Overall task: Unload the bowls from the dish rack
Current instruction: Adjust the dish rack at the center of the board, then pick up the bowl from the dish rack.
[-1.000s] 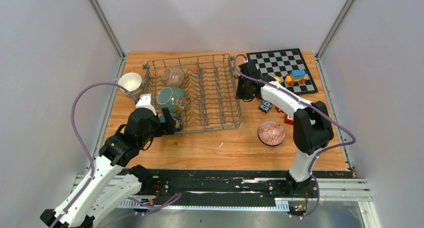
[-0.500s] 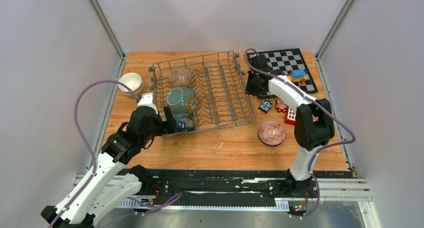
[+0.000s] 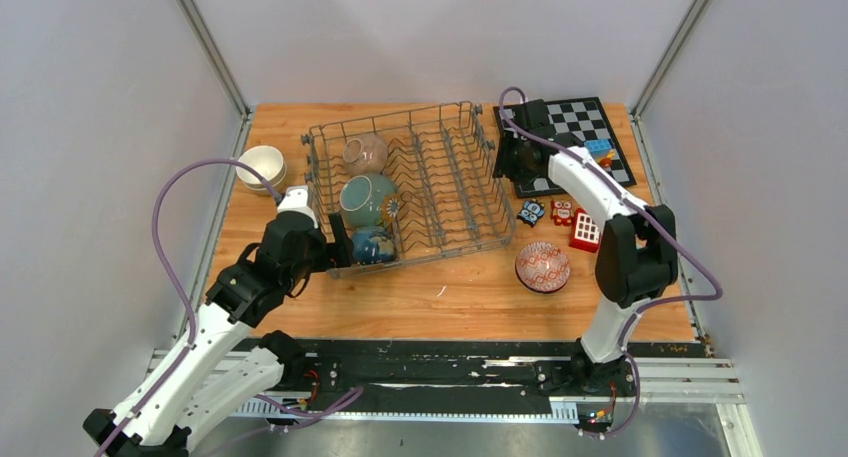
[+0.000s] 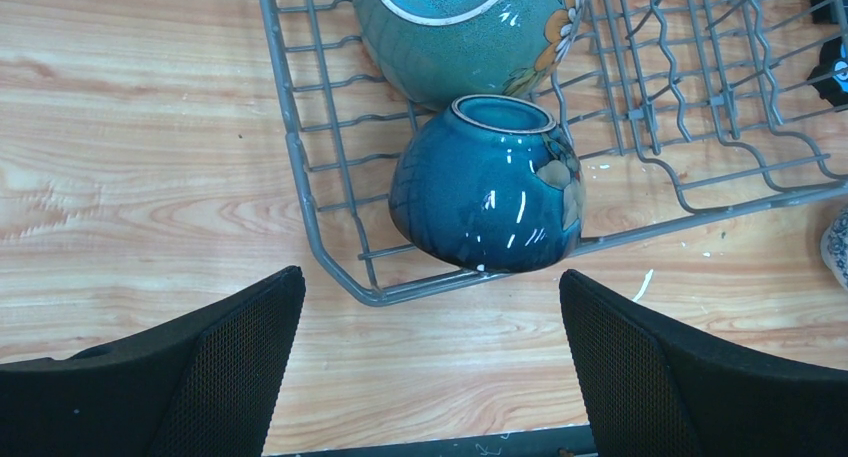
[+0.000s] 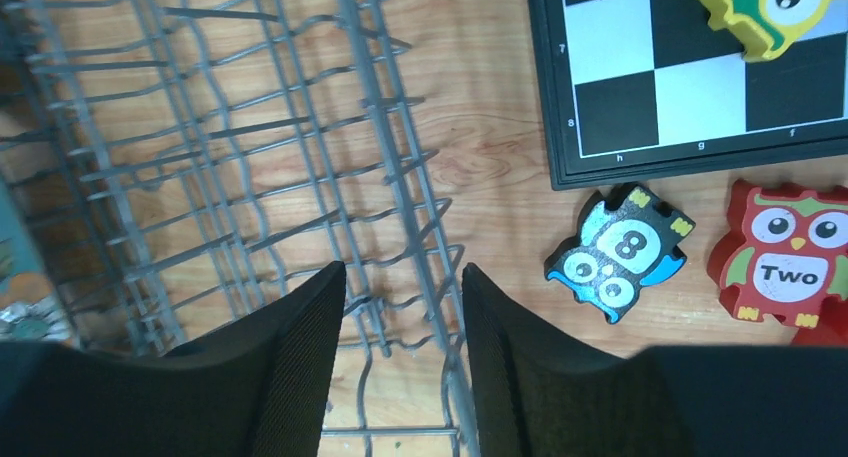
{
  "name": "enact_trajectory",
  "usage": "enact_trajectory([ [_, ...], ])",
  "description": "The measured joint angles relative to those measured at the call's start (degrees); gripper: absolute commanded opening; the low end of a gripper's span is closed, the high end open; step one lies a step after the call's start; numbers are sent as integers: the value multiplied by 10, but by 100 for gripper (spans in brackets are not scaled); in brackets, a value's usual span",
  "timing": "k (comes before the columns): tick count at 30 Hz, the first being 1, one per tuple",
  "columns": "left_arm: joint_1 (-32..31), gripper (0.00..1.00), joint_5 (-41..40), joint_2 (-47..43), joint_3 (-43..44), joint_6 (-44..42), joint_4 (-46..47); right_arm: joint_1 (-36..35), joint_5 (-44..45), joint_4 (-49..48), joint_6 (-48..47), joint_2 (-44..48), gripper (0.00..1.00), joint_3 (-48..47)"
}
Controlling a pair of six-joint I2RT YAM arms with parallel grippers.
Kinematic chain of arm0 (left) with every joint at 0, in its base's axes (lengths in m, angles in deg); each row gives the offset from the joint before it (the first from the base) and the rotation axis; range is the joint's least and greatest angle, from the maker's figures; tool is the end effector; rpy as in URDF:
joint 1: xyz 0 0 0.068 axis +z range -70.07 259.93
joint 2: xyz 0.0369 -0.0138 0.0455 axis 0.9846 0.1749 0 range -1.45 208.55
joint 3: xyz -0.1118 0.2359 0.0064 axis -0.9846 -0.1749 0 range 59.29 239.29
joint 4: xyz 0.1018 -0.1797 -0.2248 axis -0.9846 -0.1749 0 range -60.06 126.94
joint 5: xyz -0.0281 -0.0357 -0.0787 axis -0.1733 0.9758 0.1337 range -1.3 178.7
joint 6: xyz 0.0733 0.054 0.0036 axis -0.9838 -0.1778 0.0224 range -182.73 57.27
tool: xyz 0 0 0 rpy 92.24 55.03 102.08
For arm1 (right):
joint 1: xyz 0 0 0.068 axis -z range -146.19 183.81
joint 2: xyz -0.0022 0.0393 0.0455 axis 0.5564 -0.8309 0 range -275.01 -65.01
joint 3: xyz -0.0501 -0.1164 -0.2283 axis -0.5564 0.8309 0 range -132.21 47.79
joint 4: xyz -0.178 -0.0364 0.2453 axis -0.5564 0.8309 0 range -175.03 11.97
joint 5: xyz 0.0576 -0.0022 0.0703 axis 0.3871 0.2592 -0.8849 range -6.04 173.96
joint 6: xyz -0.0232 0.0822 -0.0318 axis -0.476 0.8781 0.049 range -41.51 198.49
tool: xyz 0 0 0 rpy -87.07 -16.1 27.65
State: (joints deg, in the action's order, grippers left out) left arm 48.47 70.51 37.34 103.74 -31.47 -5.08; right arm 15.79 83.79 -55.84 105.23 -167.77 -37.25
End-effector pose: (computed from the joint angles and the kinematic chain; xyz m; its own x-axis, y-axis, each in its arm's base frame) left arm 0.2092 -0.0981 0.2700 -0.5783 -0.2242 -0.7844 -0.0220 0.9654 -0.2597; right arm 0.4542 0.1479 0.2139 -0.7603 0.2259 -0.6090 0.0346 0.9503 0.3093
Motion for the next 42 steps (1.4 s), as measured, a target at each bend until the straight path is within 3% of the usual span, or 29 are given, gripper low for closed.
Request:
enact_trajectory([
  [6,0,100,2,2,-4,0,8,-16,-33,-14,-4,88,50,5],
  [10,0,100,9,9,-9,2,22,-66,-73,-96,-13,183,51,70],
  [14,0,99,20,19,-24,14,43,-104,-159,-222,14,241,59,177],
  [18,0,99,16,33,-28,26,57,-107,-260,-325,78,186,80,200],
  [19,0,99,9,35,-28,29,59,-110,-280,-354,92,160,82,200],
  [32,1,96,-112,65,-26,70,36,-161,-315,-429,164,-41,83,110],
  [42,20,83,-99,154,16,70,147,-161,-323,-477,209,-109,86,100],
])
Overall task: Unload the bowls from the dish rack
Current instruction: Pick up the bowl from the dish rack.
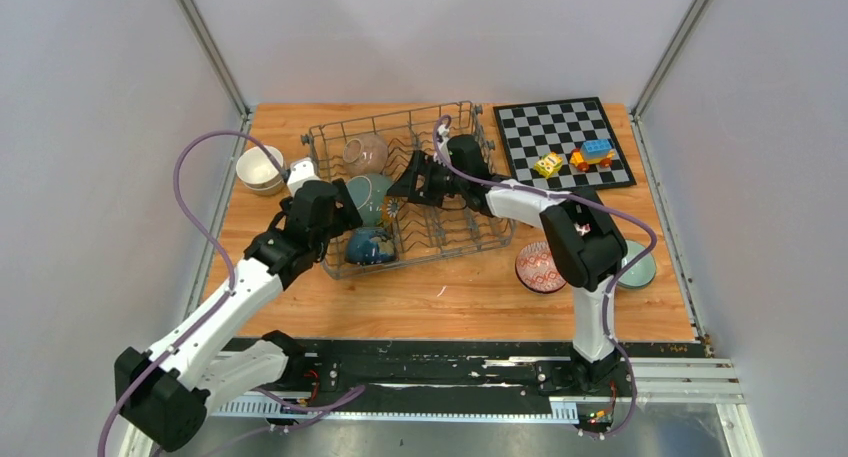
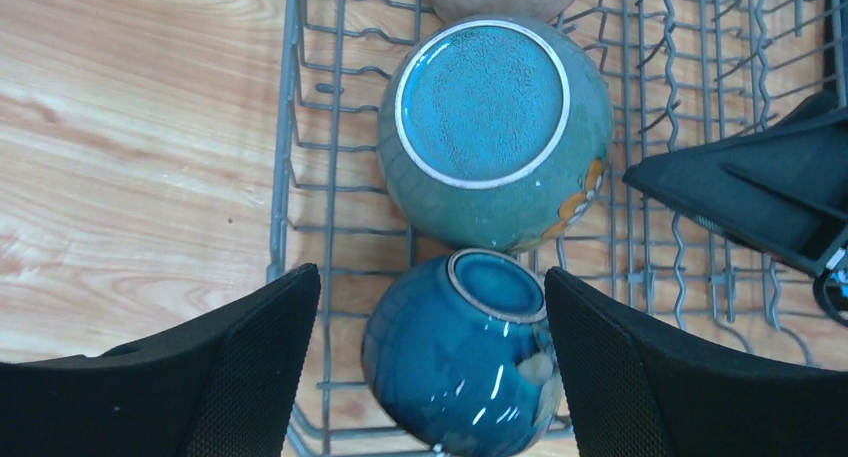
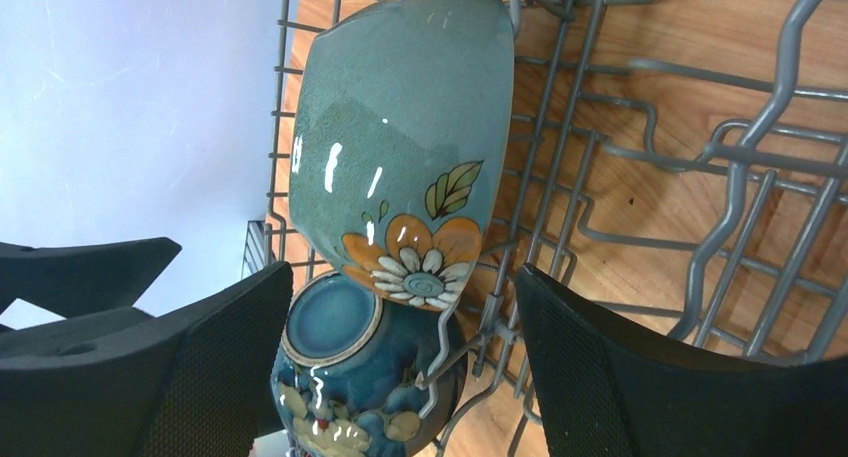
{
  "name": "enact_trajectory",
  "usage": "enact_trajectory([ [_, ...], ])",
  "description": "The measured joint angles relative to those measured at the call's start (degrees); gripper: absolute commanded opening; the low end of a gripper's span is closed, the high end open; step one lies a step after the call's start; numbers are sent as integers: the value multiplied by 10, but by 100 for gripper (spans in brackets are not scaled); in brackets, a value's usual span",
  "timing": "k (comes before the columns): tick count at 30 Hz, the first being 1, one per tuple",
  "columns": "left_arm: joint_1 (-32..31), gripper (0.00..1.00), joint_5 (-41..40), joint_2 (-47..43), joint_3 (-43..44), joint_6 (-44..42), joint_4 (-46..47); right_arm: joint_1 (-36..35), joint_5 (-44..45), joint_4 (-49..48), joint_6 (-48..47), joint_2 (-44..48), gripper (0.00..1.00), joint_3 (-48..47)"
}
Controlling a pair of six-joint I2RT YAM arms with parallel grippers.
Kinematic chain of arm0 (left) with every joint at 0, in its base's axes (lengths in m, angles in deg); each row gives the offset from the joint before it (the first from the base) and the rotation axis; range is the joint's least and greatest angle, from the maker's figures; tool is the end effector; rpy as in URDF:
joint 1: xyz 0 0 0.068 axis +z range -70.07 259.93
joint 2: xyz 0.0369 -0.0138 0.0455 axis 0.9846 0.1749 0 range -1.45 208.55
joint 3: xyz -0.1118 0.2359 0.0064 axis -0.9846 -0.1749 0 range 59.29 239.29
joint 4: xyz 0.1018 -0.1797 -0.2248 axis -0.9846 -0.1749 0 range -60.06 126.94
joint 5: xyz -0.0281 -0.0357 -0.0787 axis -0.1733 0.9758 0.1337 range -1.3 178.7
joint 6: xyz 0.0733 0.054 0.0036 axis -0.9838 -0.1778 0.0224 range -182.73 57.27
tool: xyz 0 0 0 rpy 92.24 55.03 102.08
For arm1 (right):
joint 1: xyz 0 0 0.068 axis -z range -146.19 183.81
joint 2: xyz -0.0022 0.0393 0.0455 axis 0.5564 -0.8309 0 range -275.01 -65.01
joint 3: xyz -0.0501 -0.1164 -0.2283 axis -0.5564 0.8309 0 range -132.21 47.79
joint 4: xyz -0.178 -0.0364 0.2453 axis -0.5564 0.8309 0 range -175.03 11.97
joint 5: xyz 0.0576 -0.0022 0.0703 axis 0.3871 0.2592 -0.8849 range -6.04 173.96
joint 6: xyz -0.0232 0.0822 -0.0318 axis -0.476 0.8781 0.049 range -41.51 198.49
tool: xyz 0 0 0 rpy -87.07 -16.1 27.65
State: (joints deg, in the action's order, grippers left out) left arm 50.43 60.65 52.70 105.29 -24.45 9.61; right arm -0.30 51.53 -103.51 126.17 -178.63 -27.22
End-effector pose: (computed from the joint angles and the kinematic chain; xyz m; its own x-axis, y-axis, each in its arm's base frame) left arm 0.2698 -0.1085 0.2511 -0.4593 -0.3684 -0.8083 -0.2336 0.9280 -0.2902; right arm 0.4062 0.3279 0.1602 -0.8501 0.1780 -0.4956 -0.3885 0.4232 0.8185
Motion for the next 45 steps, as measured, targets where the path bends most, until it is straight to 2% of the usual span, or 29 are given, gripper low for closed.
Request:
enact_trajectory([
  [5,45,74,35,59,0,14,47,0,-2,0,8,-20,86,-18],
  [15,104,71,70,156,1,31,114,0,-12,-25,35,-49,85,-35],
  [19,110,69,71,180,1,39,125,0,-23,-37,50,-62,82,-41],
  [26,110,67,71,209,1,46,139,0,-43,-60,70,-68,72,-42],
  [39,111,65,62,223,2,51,156,0,-82,-120,126,-101,60,-42],
  [45,114,65,49,223,2,51,161,-5,-105,-178,150,-114,56,-43],
])
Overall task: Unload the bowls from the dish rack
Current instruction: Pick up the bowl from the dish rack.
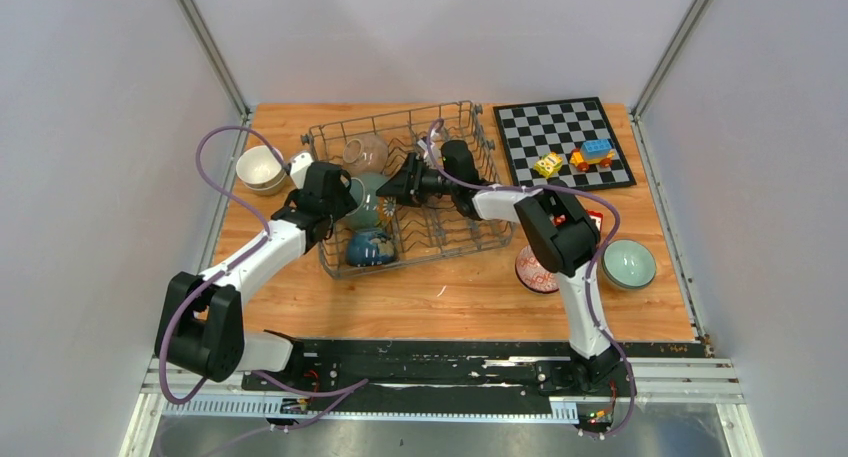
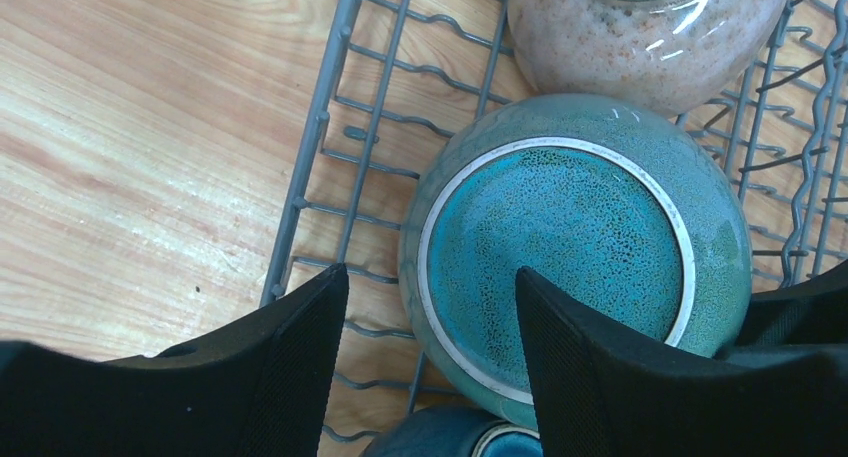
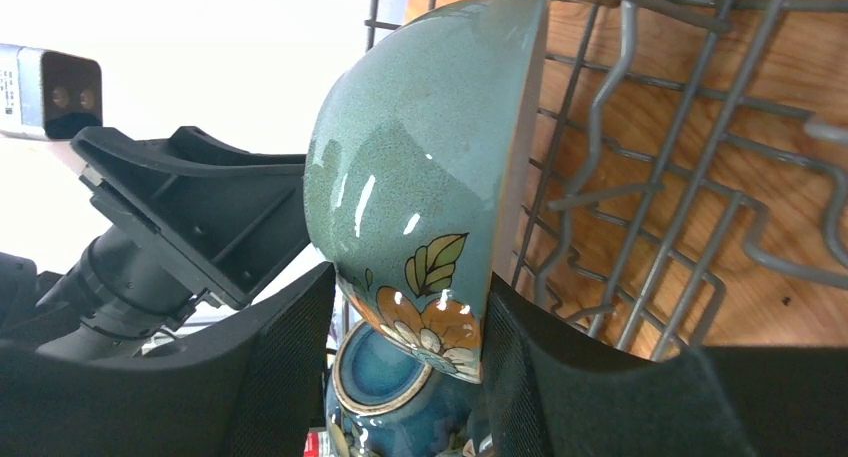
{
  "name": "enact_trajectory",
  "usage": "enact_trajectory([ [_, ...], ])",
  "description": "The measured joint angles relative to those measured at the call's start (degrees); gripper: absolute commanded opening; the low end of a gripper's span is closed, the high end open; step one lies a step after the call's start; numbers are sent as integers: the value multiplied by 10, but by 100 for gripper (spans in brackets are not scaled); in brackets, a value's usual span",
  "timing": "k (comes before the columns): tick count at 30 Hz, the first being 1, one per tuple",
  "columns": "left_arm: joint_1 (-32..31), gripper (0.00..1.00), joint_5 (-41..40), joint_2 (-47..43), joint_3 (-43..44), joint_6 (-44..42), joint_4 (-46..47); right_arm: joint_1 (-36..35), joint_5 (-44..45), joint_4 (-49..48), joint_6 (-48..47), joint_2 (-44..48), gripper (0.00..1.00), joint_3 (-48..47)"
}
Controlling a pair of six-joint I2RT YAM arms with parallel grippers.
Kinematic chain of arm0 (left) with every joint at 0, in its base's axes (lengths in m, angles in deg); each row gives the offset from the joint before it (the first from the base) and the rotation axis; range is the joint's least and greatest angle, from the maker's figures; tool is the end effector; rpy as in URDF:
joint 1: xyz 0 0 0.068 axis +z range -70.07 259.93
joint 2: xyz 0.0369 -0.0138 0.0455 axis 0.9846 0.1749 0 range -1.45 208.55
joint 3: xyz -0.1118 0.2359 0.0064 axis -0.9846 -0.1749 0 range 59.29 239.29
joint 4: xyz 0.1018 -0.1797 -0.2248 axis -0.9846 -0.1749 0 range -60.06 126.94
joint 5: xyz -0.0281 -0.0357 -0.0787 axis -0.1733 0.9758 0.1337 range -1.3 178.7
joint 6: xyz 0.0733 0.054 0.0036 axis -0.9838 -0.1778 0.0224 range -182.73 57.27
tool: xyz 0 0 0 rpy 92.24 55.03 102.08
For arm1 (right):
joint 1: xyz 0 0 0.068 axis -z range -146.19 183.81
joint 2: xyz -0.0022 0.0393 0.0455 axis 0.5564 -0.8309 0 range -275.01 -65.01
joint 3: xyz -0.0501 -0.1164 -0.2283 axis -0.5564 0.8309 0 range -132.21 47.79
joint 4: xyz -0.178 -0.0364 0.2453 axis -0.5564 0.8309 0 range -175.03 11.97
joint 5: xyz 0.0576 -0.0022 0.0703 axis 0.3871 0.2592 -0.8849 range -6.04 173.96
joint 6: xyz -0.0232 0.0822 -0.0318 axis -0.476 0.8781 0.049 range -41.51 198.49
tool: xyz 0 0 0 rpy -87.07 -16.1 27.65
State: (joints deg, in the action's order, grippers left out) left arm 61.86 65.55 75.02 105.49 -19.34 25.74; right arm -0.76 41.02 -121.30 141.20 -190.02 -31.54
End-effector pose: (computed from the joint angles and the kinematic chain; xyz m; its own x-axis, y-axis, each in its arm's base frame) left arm 0.3471 -0.0795 0.1647 -0.4610 -0.5140 -0.7234 -0.4289 0.8427 -0.3255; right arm 0.4156 0.3538 0.1314 -0.9227 0.1543 -0.3532 -0.3244 0.1841 0.9278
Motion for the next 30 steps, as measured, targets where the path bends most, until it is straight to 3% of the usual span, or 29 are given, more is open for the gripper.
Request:
enact_trajectory([
  [24,4,64,-28,3,0,-2,4,-20,-55,-83,68,-36,51,-43],
  [30,4,64,-33,3,0,-3,4,-25,-57,-93,74,-44,45,-50],
])
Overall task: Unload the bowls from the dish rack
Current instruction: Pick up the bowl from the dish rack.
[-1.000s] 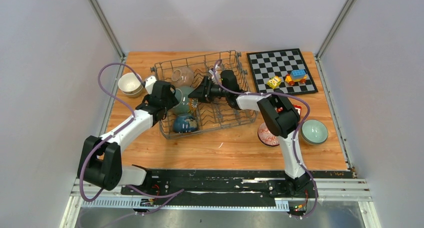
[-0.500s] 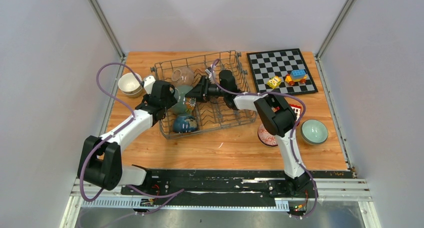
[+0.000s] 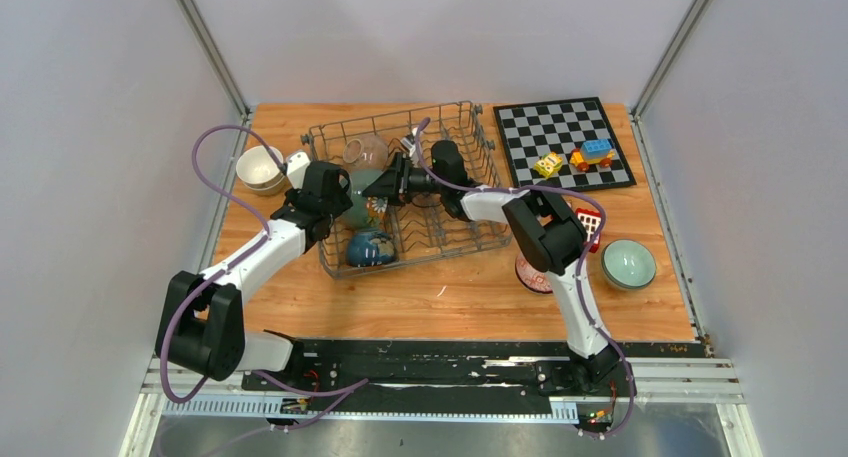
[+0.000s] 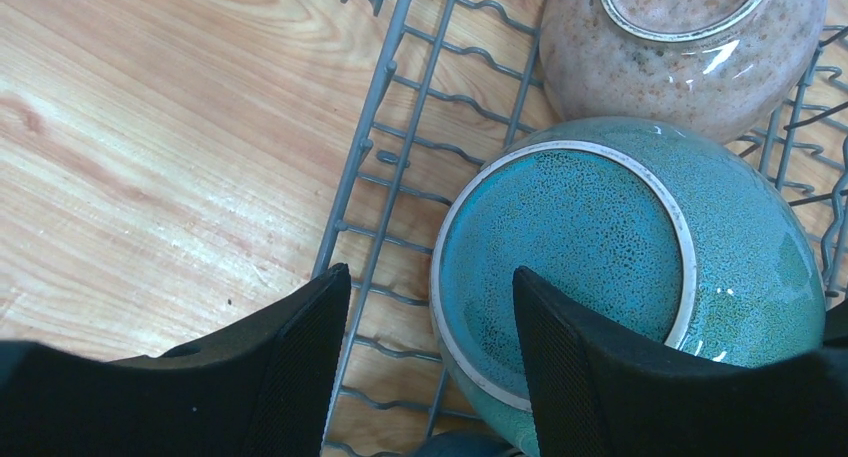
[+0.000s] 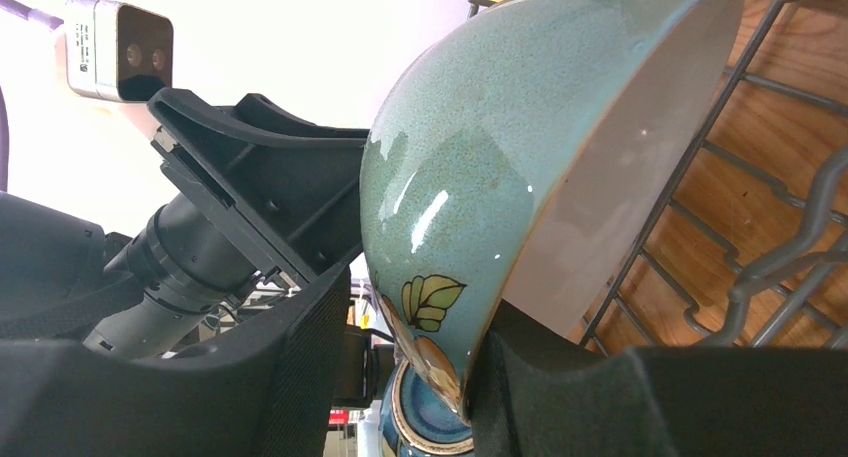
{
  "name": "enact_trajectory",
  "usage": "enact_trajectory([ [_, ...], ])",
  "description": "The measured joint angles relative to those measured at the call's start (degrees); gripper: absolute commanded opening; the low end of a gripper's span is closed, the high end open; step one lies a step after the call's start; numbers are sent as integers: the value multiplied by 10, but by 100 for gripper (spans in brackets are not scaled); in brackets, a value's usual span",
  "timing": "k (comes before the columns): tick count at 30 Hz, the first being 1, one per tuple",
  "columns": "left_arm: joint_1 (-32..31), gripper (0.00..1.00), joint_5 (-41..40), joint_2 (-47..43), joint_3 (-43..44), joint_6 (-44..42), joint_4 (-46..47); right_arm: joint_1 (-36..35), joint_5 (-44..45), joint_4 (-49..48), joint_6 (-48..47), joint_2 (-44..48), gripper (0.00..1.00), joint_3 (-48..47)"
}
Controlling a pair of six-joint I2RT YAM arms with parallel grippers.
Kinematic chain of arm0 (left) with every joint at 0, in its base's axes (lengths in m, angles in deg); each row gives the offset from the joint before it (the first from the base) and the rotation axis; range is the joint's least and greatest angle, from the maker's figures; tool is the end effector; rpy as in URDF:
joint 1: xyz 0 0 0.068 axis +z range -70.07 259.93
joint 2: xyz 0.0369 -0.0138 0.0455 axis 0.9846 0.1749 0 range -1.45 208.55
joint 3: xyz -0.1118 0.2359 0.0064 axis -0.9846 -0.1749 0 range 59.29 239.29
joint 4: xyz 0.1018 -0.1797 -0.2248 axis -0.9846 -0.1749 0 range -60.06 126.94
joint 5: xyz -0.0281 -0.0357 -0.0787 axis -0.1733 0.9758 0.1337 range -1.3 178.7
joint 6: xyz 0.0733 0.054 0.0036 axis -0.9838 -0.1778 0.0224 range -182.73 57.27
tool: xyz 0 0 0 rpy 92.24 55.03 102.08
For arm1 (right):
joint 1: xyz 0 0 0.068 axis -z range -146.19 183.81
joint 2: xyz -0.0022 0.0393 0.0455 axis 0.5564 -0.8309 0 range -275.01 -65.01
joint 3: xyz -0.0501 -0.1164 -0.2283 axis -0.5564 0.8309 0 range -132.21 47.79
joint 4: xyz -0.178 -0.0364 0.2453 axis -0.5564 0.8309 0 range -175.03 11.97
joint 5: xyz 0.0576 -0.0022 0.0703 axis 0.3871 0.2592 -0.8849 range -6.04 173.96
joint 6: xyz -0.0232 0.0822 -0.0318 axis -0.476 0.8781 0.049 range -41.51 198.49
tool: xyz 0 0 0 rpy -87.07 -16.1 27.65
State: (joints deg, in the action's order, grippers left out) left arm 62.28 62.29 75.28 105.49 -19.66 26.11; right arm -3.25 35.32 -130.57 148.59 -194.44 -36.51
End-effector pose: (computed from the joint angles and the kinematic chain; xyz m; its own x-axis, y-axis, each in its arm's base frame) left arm 0.3484 -0.0727 0.1652 -0.4281 -0.5056 -0.7490 -0.4642 0.8342 -0.2978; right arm 0.4068 0.3839 0.1448 -0.9357 0.0720 -0.3453 -0.3447 0.0216 0.9385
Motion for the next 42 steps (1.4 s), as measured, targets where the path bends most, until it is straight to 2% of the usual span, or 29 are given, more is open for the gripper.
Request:
enact_trajectory([
  [7,0,63,-4,0,0,0,0,-1,-4,-10,8,-12,36,-7],
  [19,2,63,-9,0,1,-2,-2,-2,-16,-55,37,-32,5,-19],
  [42,3,64,-38,-20,7,-11,-39,-10,-32,-170,174,-107,3,-92],
])
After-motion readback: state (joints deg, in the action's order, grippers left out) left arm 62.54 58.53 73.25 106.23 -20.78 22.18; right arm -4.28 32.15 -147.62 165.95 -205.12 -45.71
